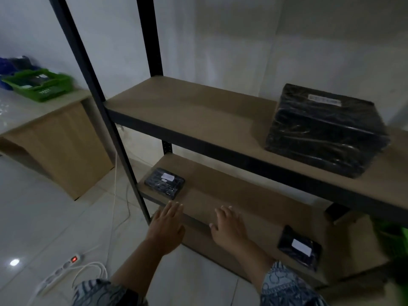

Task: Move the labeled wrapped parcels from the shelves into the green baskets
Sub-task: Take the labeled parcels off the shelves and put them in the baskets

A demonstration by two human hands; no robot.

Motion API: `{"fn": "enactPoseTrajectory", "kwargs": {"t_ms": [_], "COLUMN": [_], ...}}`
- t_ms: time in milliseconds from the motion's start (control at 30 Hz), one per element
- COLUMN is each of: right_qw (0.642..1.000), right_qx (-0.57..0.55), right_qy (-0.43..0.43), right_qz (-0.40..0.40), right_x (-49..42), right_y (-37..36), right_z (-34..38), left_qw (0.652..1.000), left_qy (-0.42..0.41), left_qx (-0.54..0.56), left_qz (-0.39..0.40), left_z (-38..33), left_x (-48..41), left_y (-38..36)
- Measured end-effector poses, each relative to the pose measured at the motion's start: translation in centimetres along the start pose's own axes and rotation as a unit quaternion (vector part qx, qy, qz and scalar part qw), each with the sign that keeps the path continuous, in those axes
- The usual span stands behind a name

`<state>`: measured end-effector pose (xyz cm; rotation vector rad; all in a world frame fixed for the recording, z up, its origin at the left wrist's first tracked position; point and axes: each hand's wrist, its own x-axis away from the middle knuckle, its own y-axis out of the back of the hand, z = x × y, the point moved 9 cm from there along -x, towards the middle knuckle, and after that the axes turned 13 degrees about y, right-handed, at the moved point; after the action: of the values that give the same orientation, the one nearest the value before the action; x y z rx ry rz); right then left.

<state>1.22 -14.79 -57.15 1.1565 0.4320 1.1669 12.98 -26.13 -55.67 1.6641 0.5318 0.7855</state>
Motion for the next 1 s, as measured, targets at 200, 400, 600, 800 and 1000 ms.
{"fn": "enactPoseTrajectory", "kwargs": {"t_ms": [200, 400, 600, 800, 1000], "right_qw": [0.997, 0.996, 0.997, 0.994, 0.970], "right_qx": [-0.030, -0.035, -0.011, -0.047, -0.160], "right_qy": [-0.065, -0.082, -0.075, -0.098, -0.146], "right_qz": [-0.003, 0.022, 0.017, -0.028, -0.107], "right_x": [-3.8, -7.4, -13.3, -19.6, -26.4], "right_y": [-2.2, -3.8, -5.8, -8.3, -11.7], "right_z": [3.0, 4.3, 4.0, 3.4, 1.5], "left_qw": [0.999, 0.999, 0.999, 0.999, 0.997], "left_qy": [-0.027, -0.033, -0.003, -0.001, -0.025], "left_qx": [-0.016, 0.006, 0.029, 0.034, 0.038], "left_qz": [0.015, 0.027, 0.019, 0.009, -0.062], "left_z": [7.0, 10.4, 14.1, 17.1, 18.6], "left_x": [-5.2, -9.0, -13.4, -18.1, -22.6], "left_y": [0.0, -1.2, -4.0, -8.4, -12.7]}}
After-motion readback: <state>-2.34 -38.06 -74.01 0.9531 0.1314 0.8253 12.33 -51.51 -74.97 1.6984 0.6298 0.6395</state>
